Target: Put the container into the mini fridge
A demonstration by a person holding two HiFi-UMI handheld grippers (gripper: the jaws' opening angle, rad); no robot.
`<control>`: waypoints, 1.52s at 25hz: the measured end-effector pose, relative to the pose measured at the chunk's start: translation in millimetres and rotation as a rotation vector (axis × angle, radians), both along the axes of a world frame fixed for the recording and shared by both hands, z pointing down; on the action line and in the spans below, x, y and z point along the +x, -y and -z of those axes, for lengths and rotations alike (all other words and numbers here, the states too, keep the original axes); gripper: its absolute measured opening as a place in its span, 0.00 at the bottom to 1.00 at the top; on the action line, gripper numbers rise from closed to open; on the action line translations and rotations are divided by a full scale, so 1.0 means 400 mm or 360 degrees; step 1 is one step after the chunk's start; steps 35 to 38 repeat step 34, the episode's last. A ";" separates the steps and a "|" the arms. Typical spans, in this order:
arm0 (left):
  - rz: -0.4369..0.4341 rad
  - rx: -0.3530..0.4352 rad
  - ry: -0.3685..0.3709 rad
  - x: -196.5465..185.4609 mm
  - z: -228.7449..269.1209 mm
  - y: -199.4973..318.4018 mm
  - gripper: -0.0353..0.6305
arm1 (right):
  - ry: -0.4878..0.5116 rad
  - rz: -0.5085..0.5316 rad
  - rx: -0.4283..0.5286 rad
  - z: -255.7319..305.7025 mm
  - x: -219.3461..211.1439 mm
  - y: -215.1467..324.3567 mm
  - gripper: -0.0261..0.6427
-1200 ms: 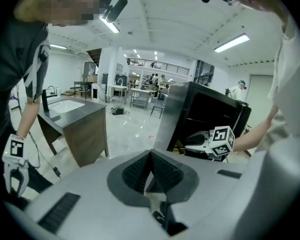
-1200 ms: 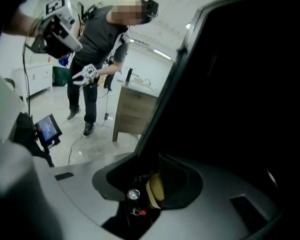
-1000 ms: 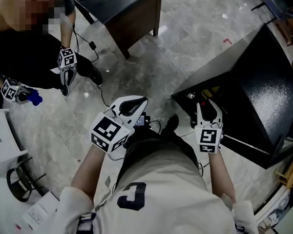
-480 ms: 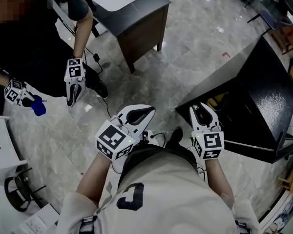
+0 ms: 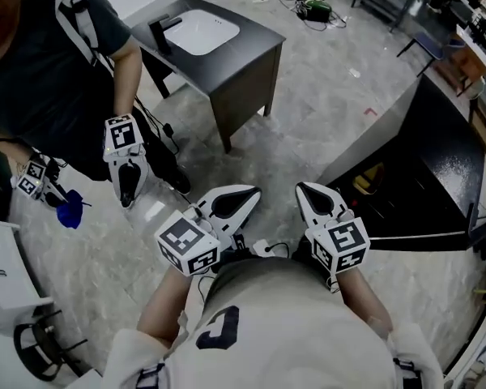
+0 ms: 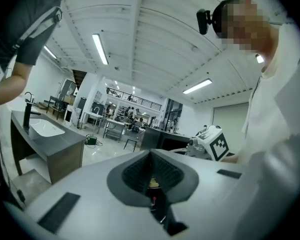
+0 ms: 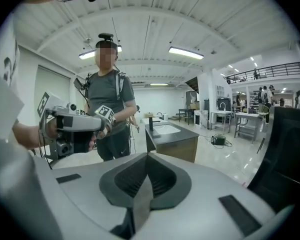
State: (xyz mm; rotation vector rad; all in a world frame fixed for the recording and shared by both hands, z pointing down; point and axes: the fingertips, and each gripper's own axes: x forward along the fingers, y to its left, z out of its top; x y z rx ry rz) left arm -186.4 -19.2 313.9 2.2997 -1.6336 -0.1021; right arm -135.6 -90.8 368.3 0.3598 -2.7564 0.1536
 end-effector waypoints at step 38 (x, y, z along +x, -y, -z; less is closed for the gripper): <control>-0.0440 -0.0118 0.0139 0.617 -0.053 -0.144 0.12 | 0.0094 -0.0402 -0.0052 -0.001 0.709 -0.265 0.08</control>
